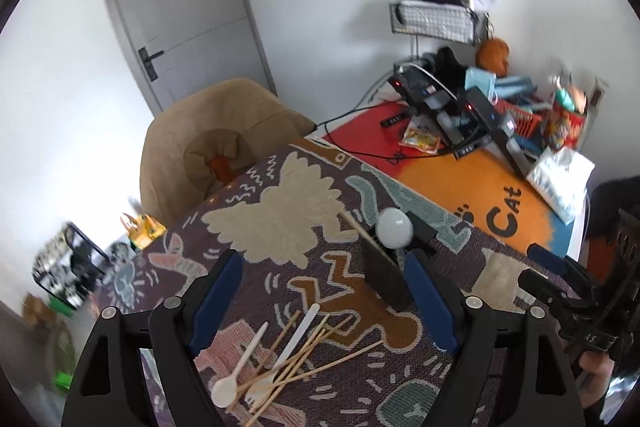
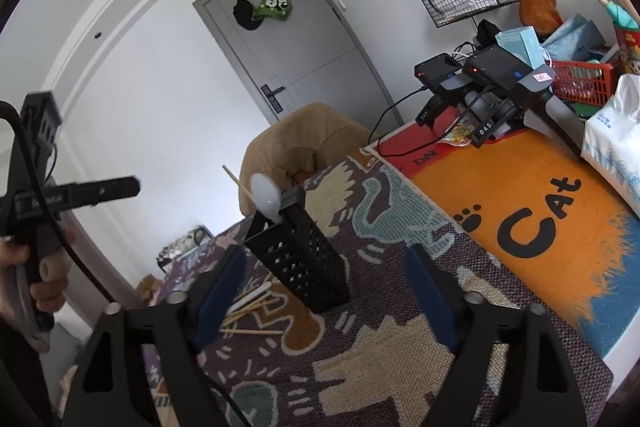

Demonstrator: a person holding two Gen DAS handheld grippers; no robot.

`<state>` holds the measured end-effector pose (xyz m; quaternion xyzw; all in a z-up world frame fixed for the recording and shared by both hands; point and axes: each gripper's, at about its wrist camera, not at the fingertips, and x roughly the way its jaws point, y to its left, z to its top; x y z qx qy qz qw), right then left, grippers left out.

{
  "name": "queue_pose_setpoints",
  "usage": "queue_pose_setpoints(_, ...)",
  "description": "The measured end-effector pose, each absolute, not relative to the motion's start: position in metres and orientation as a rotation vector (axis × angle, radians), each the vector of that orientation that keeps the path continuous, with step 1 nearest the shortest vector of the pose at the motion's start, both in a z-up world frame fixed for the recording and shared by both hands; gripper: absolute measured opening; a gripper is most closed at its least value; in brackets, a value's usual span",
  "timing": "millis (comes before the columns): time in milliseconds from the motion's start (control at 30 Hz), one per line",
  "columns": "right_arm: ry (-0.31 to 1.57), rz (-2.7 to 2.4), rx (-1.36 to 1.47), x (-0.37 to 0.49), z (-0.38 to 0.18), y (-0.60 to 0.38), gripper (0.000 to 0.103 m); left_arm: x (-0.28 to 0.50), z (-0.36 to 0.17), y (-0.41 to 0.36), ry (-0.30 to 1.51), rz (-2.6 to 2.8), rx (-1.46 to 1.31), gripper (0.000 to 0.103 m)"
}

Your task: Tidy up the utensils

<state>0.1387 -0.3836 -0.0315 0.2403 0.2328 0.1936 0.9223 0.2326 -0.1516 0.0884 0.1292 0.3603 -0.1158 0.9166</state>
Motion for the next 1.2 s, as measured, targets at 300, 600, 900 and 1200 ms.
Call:
queue_pose_setpoints(300, 0.499, 0.42, 0.41, 0.136, -0.023, -0.346, 0.094, 0.207, 0.06, -0.077, 0.722, -0.191, 0.1, 0.097)
queue_pose_setpoints(600, 0.551, 0.456, 0.335, 0.137, -0.023, -0.305, 0.094, 0.185, 0.022, -0.002, 0.757, -0.083, -0.01, 0.097)
queue_pose_setpoints(900, 0.595, 0.475, 0.273, 0.139, -0.027, -0.275, 0.094, 0.156, -0.02, 0.035, 0.794, -0.047, 0.007, 0.075)
queue_pose_setpoints(1200, 0.627, 0.501, 0.192, 0.138, -0.033, -0.249, 0.093, 0.138, -0.068, 0.033, 0.852, -0.046, 0.118, 0.055)
